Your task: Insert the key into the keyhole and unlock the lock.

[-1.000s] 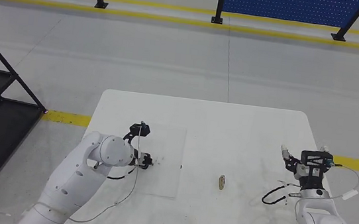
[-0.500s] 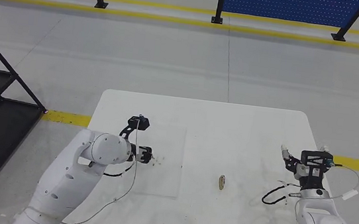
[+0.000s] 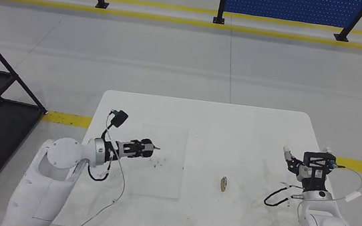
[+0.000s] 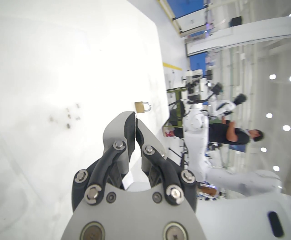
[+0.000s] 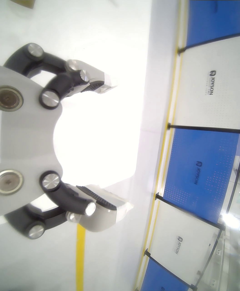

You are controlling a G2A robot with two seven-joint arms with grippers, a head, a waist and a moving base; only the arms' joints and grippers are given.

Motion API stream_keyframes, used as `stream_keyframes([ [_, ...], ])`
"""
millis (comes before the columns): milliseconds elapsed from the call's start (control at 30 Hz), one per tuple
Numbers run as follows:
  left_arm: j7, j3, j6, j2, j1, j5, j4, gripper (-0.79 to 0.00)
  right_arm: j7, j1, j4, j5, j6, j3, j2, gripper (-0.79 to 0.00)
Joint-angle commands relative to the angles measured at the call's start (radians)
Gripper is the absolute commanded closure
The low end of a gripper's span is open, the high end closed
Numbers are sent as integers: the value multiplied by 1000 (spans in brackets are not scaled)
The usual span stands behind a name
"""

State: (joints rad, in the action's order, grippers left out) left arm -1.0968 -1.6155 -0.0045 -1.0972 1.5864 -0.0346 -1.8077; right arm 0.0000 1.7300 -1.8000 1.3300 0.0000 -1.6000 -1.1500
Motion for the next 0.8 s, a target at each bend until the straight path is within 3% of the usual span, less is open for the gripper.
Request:
stream_keyframes([
  [0, -32, -22, -39, 1, 9, -121, 52, 0, 0, 0, 0, 0, 0, 0, 0, -785],
  [133, -114, -51, -114, 4, 7, -277, 143, 0, 0, 0, 0, 0, 0, 0, 0, -785],
  [400, -282, -99, -175, 11, -23, -571, 266, 0, 0, 0, 0, 0, 0, 0, 0, -785],
  [767, -282, -99, -175, 11, -23, -571, 266, 0, 0, 0, 0, 0, 0, 0, 0, -785],
])
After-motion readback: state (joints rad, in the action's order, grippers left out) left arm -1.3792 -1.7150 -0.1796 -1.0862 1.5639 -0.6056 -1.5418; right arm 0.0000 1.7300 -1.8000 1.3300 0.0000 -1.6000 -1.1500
